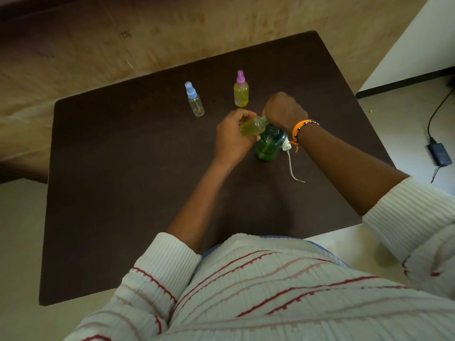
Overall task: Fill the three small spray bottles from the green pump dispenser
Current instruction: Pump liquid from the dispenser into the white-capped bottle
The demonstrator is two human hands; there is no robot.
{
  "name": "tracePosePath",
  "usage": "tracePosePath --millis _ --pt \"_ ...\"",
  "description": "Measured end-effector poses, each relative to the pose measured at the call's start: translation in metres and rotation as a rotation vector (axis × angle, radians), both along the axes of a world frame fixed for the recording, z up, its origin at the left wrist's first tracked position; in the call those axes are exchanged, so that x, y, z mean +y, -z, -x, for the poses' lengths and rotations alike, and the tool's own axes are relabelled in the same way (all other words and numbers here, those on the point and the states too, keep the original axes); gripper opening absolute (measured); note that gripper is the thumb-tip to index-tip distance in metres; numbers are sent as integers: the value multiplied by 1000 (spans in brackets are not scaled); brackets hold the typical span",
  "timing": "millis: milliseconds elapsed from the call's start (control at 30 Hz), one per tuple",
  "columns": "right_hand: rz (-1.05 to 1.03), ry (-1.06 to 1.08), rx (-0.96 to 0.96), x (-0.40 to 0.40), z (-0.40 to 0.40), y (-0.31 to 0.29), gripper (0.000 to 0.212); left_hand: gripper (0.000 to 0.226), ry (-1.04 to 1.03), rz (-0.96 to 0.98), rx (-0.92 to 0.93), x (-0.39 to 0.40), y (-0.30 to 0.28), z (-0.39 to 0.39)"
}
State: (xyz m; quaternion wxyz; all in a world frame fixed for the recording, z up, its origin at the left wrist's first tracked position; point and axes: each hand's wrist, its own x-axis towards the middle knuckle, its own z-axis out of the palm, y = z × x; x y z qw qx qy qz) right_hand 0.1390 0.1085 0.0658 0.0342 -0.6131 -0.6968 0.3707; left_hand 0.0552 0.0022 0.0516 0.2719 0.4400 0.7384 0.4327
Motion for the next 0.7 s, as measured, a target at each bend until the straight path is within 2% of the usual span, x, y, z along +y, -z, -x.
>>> tracePosePath --millis 100,300,700 --pt "4 -40 -1 2 0 0 39 39 5 0 8 -2 -1 0" --pt "151 -53 29 9 3 -4 40 39 7 -22 20 -1 -5 -2" --pt "16 -50 20 9 -1 8 38 40 -6 -10 47 -2 -2 -3"
